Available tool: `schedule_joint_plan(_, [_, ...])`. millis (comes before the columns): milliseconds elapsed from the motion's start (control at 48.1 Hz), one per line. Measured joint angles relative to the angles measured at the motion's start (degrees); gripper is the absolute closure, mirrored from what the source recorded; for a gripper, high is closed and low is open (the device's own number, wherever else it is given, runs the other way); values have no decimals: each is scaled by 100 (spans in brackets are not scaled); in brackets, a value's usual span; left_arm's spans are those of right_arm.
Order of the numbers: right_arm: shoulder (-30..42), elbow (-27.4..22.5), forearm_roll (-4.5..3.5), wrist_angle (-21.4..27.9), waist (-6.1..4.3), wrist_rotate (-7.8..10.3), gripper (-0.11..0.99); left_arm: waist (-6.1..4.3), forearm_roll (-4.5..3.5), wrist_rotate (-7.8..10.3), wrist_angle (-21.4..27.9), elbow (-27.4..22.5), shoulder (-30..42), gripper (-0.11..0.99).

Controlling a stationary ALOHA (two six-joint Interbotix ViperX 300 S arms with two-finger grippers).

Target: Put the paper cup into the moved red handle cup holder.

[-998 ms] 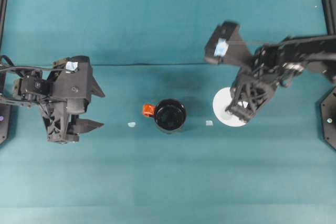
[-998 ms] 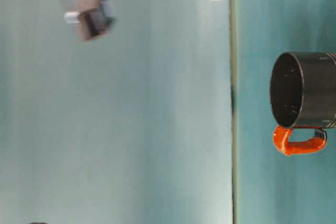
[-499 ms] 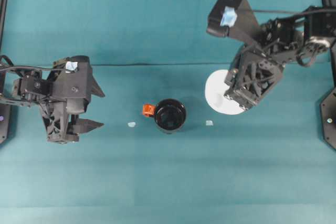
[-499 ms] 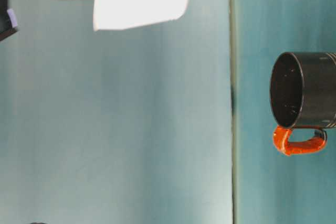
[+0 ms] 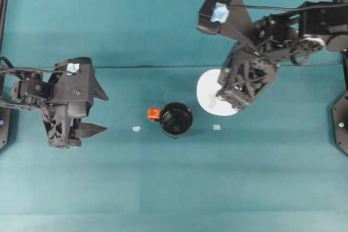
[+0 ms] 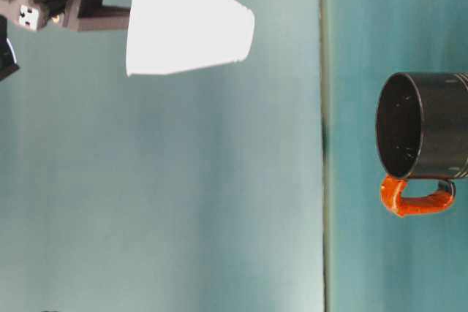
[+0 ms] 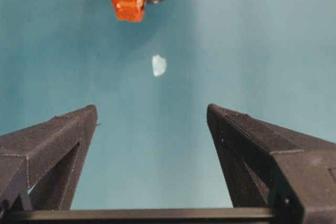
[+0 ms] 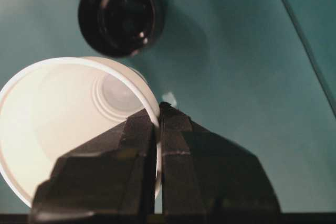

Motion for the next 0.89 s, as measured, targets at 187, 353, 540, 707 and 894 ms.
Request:
schedule_joint_plan(187, [396,-105,9,-378,9,0,98,0,0,-9,0,0,0,-6])
schedule_joint_plan(353, [879,-360,0,-536,53,0,98,0,0,-18,0,0,0,-6])
schedule_joint_plan(540, [1371,-642,0,-554,123,0,98,0,0,-18,0,0,0,-6])
schedule_joint_plan(707, [1723,-703,0,-554,185,-9,98,0,0,-18,-9,0,-9,-6])
schedule_joint_plan(894, [2039,-694,0,-598,193,-9,98,9,0,-18,0,0,0,-6])
